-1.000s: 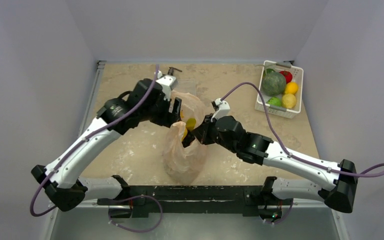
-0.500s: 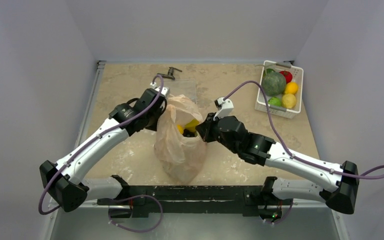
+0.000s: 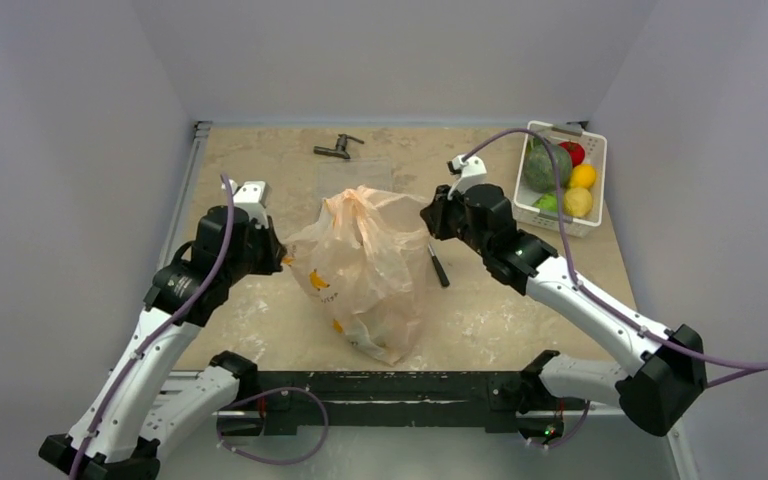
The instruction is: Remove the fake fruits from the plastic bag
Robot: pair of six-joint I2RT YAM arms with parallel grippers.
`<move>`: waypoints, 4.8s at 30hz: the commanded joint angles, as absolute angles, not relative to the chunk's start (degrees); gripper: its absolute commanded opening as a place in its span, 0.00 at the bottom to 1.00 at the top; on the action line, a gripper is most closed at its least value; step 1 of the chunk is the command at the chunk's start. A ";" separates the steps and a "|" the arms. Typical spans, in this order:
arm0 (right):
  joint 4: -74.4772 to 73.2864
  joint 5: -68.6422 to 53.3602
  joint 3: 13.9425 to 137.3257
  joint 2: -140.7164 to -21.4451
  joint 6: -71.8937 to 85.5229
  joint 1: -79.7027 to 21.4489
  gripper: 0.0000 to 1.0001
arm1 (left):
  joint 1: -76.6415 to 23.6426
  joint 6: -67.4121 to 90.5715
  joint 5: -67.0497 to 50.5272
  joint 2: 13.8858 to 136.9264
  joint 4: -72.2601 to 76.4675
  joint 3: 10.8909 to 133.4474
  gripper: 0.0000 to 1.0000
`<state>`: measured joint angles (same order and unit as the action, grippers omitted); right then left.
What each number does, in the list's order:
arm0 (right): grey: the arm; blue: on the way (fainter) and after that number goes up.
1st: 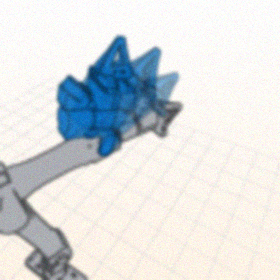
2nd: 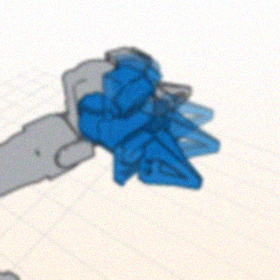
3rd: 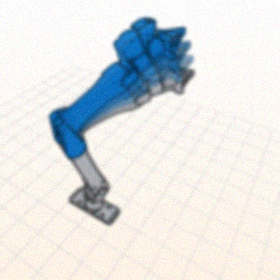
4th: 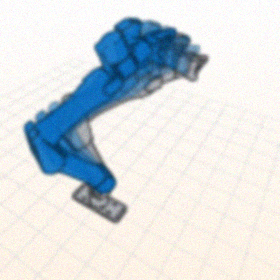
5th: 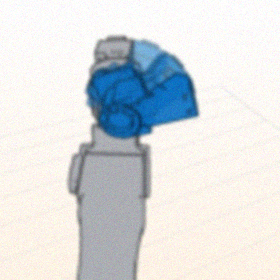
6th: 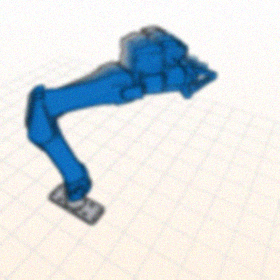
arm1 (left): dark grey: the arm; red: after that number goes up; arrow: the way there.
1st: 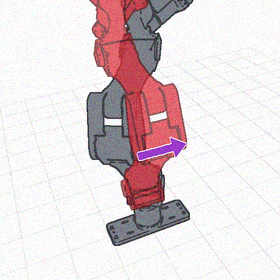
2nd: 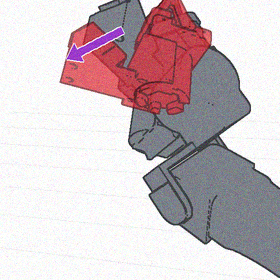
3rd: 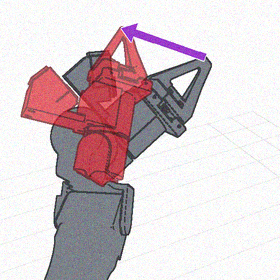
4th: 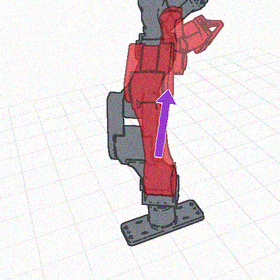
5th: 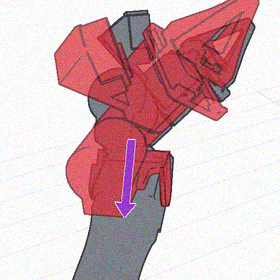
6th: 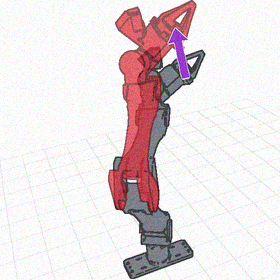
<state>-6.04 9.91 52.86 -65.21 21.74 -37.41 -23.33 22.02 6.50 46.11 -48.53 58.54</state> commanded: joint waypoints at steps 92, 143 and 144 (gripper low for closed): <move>1.05 -19.86 30.94 -61.69 31.36 -71.19 0.68 | -43.35 39.42 -1.04 42.45 -44.44 40.44 0.00; -4.98 10.13 33.00 -63.84 42.32 -69.81 0.40 | -43.37 46.93 -3.90 47.16 -30.53 25.79 0.00; -5.43 9.98 33.33 -62.53 41.87 -69.79 0.44 | -43.36 46.73 -3.87 45.95 -32.30 26.99 0.00</move>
